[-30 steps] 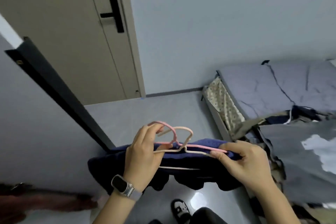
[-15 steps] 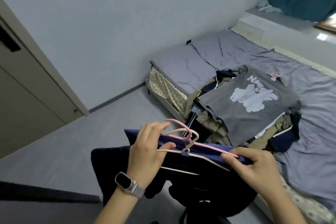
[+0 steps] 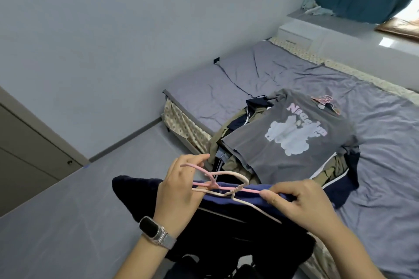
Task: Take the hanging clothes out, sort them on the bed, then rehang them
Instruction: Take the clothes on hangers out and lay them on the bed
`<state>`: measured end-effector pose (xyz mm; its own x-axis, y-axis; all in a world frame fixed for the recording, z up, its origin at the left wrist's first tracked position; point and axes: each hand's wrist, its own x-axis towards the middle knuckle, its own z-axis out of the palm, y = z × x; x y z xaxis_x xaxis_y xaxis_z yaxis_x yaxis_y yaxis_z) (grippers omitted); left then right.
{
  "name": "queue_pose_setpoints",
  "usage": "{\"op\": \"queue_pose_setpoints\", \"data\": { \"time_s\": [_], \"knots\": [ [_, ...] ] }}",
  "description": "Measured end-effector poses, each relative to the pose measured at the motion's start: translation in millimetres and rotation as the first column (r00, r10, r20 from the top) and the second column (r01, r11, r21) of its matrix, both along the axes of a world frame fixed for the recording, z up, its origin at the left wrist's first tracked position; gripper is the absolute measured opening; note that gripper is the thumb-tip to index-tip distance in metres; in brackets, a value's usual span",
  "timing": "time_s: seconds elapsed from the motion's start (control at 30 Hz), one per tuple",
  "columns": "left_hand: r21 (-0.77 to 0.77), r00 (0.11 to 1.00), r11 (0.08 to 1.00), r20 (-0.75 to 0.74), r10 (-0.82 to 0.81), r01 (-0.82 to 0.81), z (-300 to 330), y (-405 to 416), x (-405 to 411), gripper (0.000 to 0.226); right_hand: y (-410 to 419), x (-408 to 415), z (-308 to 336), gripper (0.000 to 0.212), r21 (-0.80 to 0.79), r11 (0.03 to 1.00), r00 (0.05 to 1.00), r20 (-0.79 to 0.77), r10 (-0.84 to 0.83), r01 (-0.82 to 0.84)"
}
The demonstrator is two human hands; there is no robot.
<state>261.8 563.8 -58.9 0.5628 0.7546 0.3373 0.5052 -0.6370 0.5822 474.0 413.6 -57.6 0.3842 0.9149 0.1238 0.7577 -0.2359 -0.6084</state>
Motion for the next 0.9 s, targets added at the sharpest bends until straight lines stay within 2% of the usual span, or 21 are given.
{"op": "queue_pose_setpoints", "data": {
  "time_s": [0.3,0.4,0.5,0.6,0.67,0.8,0.9],
  "knots": [
    [-0.032,0.997,0.999,0.078,-0.001,0.004,-2,43,69,0.021,35,54,3,0.031,-0.051,0.998,0.999,0.020,-0.048,0.049],
    [-0.051,0.994,0.999,0.111,-0.012,0.018,-2,65,89,0.013,54,73,4,0.038,-0.078,0.995,0.998,0.004,-0.066,0.067],
    [-0.043,0.979,0.996,0.195,-0.064,0.074,4,92,108,0.017,72,93,7,0.045,-0.083,0.991,0.994,-0.036,-0.106,0.103],
    [0.052,0.973,0.986,0.163,-0.162,0.155,13,122,123,0.025,89,112,9,0.045,-0.074,0.986,0.986,-0.056,-0.157,0.152],
    [0.053,0.979,0.988,0.136,-0.151,0.145,19,141,134,0.035,101,122,11,0.046,-0.074,0.979,0.981,-0.016,-0.192,0.190],
    [0.044,0.972,0.990,0.188,-0.138,0.132,21,168,157,0.042,126,132,10,0.052,-0.063,0.967,0.968,0.054,-0.245,0.249],
    [0.034,0.962,0.987,0.222,-0.159,0.155,18,185,172,0.045,148,138,6,0.050,-0.125,0.942,0.946,0.135,-0.295,0.311]
  ]
}}
